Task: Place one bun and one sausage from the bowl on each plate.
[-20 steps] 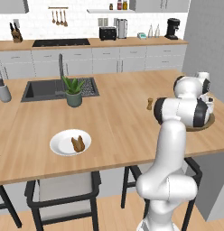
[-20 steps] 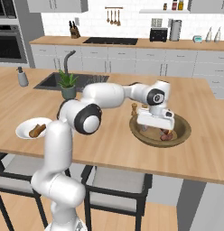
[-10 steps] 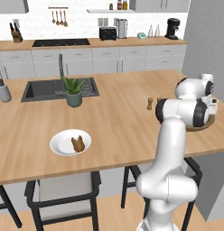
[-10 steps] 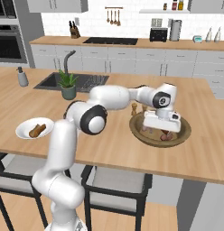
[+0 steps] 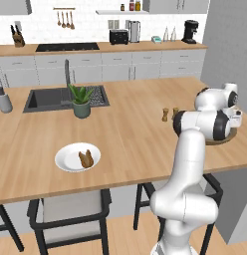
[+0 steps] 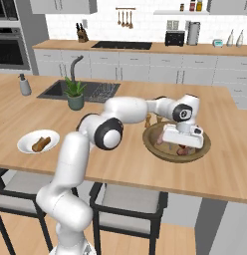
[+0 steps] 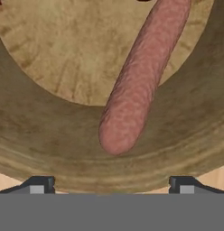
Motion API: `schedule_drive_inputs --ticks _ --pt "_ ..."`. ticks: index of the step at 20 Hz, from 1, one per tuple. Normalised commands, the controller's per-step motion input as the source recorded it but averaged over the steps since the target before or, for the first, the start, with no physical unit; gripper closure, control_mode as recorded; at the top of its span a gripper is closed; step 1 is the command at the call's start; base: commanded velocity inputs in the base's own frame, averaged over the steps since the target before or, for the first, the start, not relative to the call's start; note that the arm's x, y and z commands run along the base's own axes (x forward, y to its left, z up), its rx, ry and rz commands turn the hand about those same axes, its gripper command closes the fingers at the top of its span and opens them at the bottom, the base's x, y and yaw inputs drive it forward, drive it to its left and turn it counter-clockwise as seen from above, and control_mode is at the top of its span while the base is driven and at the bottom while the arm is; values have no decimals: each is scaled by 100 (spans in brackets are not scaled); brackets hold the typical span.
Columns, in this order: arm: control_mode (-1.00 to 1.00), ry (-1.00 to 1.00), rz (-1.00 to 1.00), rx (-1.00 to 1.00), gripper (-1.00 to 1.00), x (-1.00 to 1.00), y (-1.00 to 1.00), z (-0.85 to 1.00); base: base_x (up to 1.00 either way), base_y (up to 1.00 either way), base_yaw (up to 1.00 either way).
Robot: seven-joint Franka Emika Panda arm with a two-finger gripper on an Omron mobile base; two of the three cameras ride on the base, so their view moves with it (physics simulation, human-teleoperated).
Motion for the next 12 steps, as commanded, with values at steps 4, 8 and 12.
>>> schedule_drive_inputs --ticks 4,8,12 --pt "-100 0 0 0 -100 14 0 -16 0 0 0" --pt "-100 1 0 0 -100 9 0 -25 0 0 0" --pt "-100 0 0 0 -100 15 0 -16 0 0 0"
